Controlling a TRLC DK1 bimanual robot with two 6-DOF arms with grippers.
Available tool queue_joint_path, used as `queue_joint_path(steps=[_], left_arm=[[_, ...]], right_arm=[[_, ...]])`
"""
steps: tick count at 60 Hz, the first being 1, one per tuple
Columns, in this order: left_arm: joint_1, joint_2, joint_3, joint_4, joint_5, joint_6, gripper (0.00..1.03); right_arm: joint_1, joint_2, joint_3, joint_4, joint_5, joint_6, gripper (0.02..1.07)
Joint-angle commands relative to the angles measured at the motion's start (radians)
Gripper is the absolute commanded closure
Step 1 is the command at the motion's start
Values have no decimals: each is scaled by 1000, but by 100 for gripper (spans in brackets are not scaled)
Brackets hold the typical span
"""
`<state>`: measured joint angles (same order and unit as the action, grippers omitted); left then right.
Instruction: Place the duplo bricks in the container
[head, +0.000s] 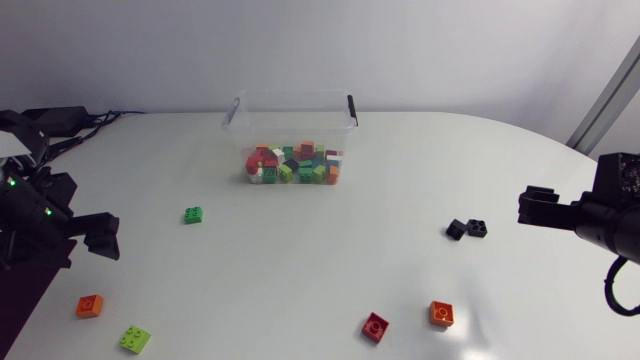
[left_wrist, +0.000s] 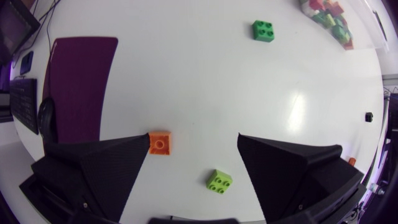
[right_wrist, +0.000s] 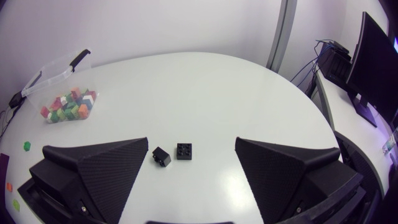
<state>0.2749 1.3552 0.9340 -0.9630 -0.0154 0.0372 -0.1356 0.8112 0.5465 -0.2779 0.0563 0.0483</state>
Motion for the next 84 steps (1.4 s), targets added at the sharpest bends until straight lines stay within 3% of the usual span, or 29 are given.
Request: queue_joint_path(steps=[1,20,37,56,66,84], left_arm=[[49,79,6,-23,3,-10,7],[156,208,-63,27,2,-2,7],[165,271,-136,142,2,-7,12],[204,277,-158,199,0,20,28],[211,280,-164,244,0,64,51],[222,263,-190,259,2,104,61]], right_arm=[[-18,46,50,-55,2,-39,6],[-113,178,124,-167,-18,-54,6],[-153,197,101,-161,-67,-65,6],[-205,187,87,-158,-113,-91,6],[-205,183,76,-158,-128,-100,6],[-213,174,73,-161,-130,-133,6]])
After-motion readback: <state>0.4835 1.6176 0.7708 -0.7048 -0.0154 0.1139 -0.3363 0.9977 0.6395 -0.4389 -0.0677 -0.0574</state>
